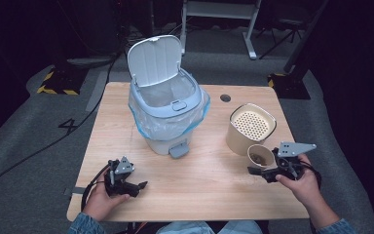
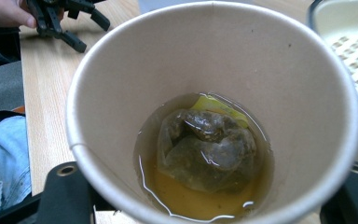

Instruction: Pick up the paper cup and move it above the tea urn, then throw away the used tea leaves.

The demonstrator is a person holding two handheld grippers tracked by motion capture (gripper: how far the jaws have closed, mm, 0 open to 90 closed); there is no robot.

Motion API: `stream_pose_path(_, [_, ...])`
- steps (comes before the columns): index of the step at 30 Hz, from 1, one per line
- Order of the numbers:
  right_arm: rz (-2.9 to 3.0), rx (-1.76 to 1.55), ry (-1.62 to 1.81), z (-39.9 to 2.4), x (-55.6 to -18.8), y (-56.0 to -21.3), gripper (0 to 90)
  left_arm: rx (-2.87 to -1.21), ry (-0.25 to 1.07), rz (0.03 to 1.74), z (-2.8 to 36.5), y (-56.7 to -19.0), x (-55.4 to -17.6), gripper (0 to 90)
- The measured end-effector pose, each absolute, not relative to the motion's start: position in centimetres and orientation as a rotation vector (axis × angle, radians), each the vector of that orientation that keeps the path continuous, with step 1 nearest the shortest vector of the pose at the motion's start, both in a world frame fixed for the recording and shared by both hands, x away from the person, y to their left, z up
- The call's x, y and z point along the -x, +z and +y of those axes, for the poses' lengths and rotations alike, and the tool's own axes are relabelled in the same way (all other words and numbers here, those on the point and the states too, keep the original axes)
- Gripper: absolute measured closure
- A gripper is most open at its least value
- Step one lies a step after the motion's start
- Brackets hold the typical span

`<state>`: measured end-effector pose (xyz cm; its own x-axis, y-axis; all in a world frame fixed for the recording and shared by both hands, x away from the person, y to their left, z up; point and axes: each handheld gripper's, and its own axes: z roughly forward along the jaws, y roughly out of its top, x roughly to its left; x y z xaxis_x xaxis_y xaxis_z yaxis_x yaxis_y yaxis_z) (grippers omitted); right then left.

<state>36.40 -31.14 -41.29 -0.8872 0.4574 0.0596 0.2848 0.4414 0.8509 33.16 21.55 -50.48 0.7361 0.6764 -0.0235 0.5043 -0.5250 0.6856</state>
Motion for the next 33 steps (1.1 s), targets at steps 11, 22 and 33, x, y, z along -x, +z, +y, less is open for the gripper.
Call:
stream_pose_path(11, [2.476, -0.656, 1.437, -32.7, -37.5, -38.4, 31.8, -2.24, 0.322, 0.888, 21.5, -50.5, -33.1, 12.3])
stream_pose_path(22, [2.43, -0.645, 1.427, -33.8, -39.7, -35.2, 31.7, -2.239, 0.322, 0.89, 21.5, -50.5, -33.1, 12.3])
stream_pose_path(33, [2.393, -0.678, 1.409, -34.8, -43.3, -33.8, 31.6, -2.237, 0.323, 0.891, 21.6, -50.5, -33.1, 12.8])
